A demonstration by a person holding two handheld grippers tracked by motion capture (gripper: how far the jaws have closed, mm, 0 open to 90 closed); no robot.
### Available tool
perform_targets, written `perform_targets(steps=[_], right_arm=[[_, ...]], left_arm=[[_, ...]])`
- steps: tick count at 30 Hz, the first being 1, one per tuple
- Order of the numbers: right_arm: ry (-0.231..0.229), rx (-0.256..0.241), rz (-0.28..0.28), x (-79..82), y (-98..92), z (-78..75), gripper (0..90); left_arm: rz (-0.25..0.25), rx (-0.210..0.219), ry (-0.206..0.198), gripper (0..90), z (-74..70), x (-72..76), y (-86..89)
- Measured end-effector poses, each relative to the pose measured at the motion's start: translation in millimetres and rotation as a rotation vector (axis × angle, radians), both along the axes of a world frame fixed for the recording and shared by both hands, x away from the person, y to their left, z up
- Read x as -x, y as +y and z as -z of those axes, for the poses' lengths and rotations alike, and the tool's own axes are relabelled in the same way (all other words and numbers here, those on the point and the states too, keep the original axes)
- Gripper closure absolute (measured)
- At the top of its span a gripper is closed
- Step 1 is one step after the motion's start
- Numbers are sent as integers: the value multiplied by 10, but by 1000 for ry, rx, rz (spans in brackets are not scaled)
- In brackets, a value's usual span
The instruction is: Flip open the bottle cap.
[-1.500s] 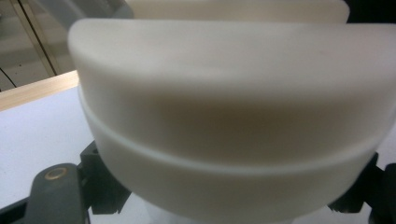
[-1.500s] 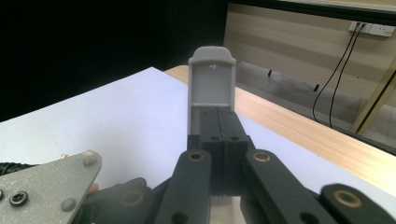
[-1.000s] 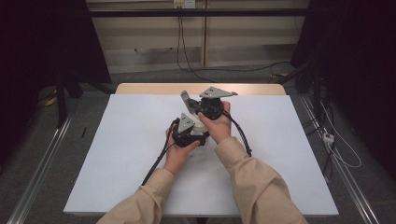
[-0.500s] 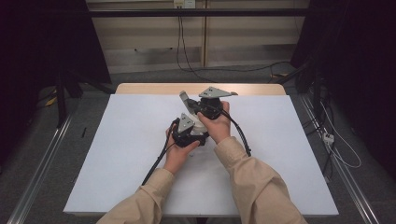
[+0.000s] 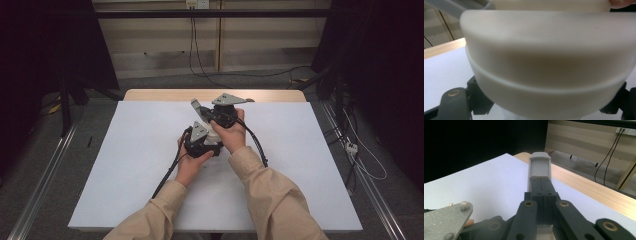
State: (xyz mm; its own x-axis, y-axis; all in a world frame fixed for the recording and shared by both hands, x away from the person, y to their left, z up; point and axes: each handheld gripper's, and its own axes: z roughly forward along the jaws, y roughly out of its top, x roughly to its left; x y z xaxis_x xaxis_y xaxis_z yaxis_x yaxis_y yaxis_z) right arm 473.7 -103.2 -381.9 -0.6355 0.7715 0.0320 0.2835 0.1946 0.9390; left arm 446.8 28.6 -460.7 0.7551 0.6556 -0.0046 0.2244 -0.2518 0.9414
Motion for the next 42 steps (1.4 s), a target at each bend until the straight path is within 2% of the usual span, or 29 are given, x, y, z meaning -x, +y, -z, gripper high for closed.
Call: perform_targets(steps=[11, 16, 24, 31, 32, 34, 38, 42], right_arm=[[21, 12, 0, -11, 16, 12, 900], [23, 42, -1, -10, 36, 19, 900], [34, 54, -8, -9, 40, 10, 900], [33, 50, -15, -8, 30, 11, 900], [32, 49, -16, -6, 26, 12, 900], [31, 53, -12, 1, 23, 9, 900], [24, 47, -12, 18, 16, 13, 899], [18, 50, -15, 38, 12, -1, 836]], left_arm=[[0, -1, -1, 188, 0, 1, -1], [1, -2, -1, 188, 0, 1, 0], [0, -1, 0, 188, 0, 1, 1], [-2, -5, -4, 187, -2, 7, -3], [-15, -7, -4, 186, -2, 13, -7], [1, -1, 0, 186, -3, 4, 0], [-1, -1, 1, 185, -5, 1, 9], [18, -1, 27, 149, -8, -12, 35]])
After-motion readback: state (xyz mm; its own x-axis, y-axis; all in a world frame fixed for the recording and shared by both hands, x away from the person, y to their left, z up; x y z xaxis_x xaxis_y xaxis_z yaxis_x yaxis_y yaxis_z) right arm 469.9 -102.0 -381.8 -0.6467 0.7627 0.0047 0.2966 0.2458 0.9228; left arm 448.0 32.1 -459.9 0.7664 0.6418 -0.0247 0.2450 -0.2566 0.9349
